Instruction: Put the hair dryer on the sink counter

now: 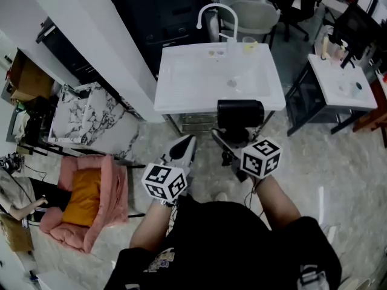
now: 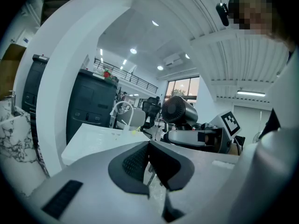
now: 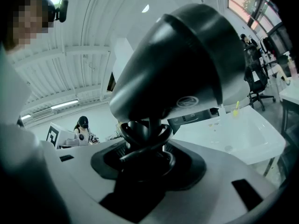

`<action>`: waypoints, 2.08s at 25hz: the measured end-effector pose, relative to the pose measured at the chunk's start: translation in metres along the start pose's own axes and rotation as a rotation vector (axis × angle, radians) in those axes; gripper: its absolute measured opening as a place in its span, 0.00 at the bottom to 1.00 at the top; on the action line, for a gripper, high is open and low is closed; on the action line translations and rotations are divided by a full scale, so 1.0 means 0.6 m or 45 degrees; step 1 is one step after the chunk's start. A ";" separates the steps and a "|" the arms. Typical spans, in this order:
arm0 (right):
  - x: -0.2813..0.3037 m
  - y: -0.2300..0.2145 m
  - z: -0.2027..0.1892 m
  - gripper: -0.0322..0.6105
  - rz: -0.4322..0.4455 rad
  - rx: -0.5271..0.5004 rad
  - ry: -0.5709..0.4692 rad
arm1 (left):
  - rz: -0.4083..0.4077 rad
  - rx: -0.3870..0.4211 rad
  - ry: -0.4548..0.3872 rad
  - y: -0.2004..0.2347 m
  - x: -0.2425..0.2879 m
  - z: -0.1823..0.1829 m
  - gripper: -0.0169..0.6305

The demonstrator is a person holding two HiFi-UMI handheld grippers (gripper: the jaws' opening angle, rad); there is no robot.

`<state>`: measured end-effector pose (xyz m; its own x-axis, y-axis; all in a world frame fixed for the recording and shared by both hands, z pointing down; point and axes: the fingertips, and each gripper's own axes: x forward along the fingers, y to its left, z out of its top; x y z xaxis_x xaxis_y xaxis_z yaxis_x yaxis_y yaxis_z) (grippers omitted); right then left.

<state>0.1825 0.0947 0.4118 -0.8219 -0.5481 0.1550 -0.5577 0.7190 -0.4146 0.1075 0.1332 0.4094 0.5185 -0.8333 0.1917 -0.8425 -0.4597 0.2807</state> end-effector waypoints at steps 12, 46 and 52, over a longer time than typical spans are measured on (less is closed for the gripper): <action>0.146 -0.026 0.013 0.39 -0.092 0.023 -0.007 | -0.084 -0.012 0.017 0.148 0.035 0.043 0.03; 0.575 0.005 0.041 0.39 -0.267 0.126 0.026 | -0.335 -0.043 0.052 0.539 0.053 0.152 0.03; 0.592 -0.022 0.050 0.39 -0.233 0.128 0.049 | -0.300 -0.048 0.047 0.544 0.081 0.161 0.03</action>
<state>-0.0987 -0.1223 0.4453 -0.7130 -0.6475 0.2690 -0.6852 0.5619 -0.4635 -0.1565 -0.0873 0.4197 0.7058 -0.6922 0.1506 -0.6919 -0.6280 0.3562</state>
